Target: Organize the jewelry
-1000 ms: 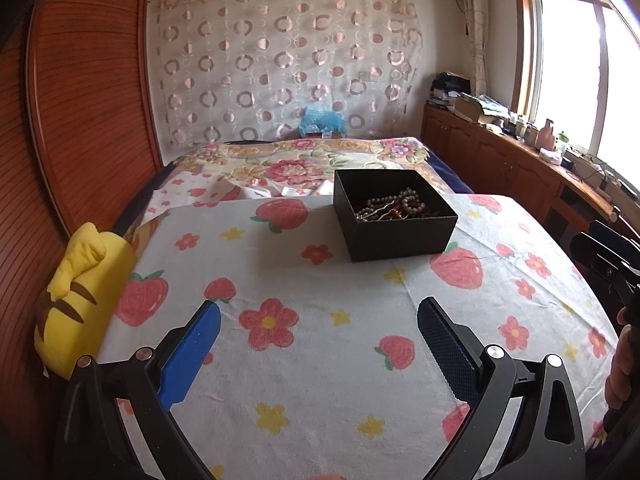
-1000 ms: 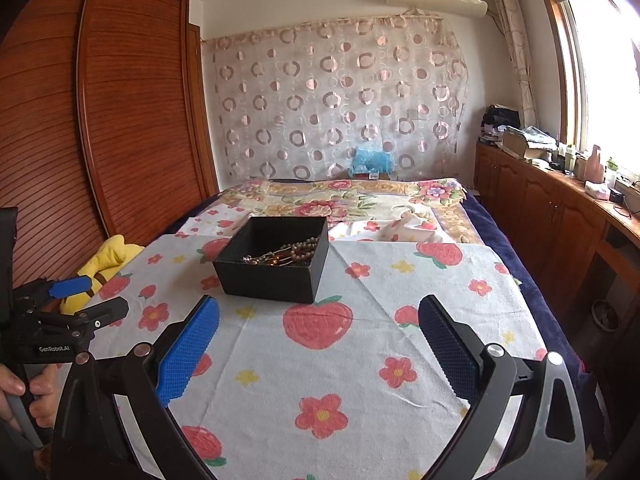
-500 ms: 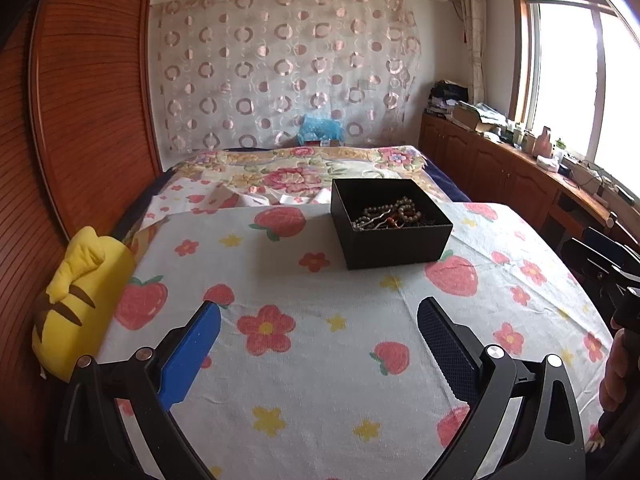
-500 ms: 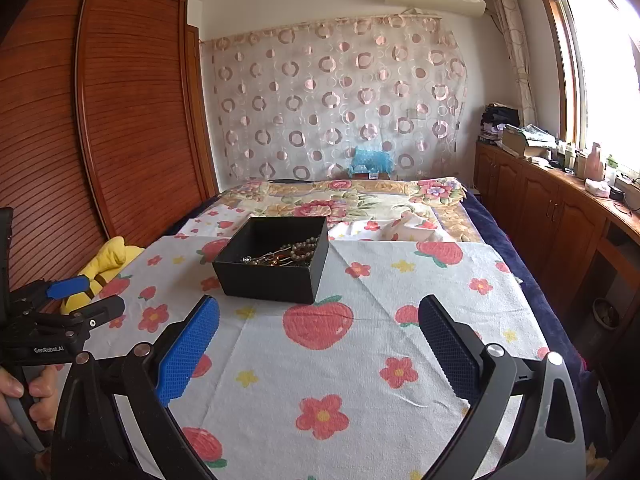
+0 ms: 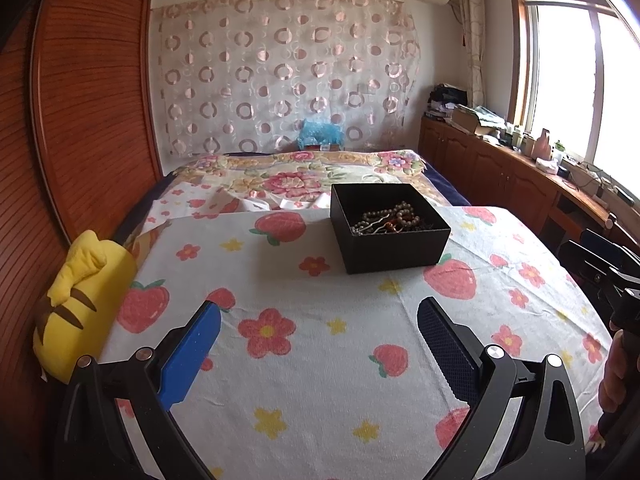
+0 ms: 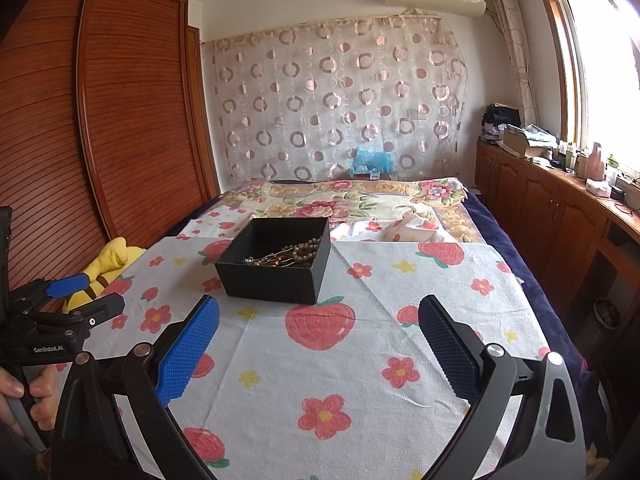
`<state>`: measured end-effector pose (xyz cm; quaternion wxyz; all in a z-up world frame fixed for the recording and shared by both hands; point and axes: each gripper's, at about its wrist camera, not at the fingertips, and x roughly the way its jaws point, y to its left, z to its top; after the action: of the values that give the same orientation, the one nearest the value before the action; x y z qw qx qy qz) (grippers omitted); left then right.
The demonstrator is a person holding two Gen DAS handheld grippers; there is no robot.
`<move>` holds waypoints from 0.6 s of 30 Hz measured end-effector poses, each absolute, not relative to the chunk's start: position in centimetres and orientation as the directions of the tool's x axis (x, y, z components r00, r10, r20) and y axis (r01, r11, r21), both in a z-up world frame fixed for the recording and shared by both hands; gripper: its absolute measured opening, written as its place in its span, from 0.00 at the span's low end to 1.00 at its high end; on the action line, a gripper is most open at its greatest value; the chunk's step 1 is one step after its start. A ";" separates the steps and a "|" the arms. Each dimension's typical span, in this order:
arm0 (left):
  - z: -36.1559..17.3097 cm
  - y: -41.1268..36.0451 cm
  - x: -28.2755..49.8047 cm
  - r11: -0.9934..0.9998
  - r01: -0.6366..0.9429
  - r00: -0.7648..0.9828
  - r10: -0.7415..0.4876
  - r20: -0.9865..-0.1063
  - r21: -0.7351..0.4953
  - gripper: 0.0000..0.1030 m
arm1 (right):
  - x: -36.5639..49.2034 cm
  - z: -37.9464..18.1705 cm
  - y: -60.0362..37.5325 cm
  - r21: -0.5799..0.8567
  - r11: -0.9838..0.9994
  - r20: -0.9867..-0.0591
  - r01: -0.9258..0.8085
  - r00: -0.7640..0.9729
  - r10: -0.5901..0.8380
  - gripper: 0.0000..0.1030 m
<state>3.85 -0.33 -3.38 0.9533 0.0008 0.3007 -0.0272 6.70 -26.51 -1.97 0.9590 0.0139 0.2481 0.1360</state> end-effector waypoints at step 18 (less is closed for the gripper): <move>-3.0 -0.4 3.8 0.999 0.052 0.821 -0.050 -0.568 -0.012 0.92 | 6.8 -2.1 -26.7 0.096 0.962 -0.472 -0.255 0.840 0.269 0.97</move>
<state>3.80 -0.38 -2.95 0.9543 0.0018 0.2978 -0.0265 6.81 -26.70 -2.05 0.9590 0.0146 0.2480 0.1365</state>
